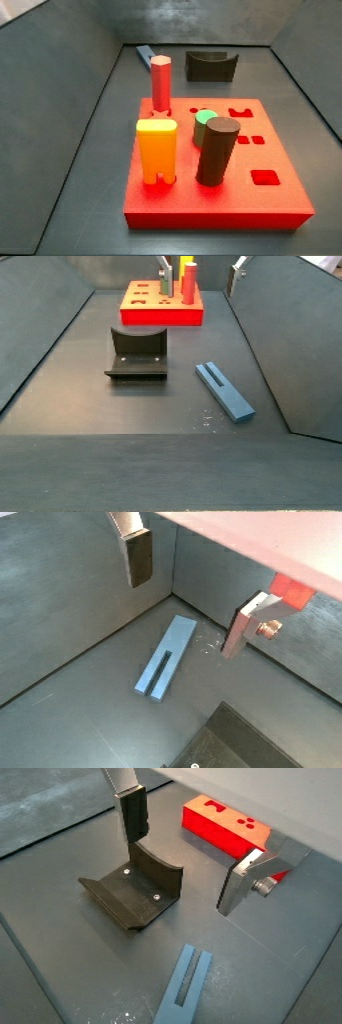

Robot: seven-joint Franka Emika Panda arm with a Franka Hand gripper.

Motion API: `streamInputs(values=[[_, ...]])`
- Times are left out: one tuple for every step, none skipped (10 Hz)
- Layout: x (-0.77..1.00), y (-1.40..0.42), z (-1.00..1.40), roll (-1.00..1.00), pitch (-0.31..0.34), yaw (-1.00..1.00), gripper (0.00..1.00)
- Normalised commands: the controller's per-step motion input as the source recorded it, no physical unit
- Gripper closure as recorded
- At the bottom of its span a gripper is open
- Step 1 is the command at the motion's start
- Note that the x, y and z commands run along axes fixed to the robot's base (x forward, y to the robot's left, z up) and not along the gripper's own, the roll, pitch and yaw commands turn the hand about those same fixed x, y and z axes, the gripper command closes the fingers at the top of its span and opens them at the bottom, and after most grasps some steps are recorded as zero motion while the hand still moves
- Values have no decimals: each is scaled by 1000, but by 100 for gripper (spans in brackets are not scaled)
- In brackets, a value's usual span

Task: Pick up the double-square object. Move up. Rotate the double-square object. Place the double-square object on the fixture. Regrasp the double-square object. Move to above the board. Insert the double-square object.
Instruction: Pick up the double-square object.

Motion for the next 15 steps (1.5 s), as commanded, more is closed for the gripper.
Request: streamInputs(values=[[0, 157, -14, -14, 0, 0, 0], [0, 174, -309, 96, -19, 177, 0], [-114, 160, -640, 94, -211, 683, 0], [-66, 0, -737, 131, -116, 851, 0], [-169, 11, -917, 49, -80, 966, 0], [-177, 0, -937, 0, 0, 937, 0], [-223, 0, -963, -9, 0, 774, 0], [-263, 0, -883, -70, 0, 454, 0], [-229, 0, -803, -134, 10, 311, 0], [-151, 0, -826, -133, 0, 257, 0], [-151, -83, -854, -74, -46, 220, 0], [-63, -97, -820, -26, -64, 183, 0], [0, -169, -757, 0, -103, 191, 0], [191, -214, -629, 20, -89, 131, 0], [223, -217, -611, 46, -140, 60, 0]])
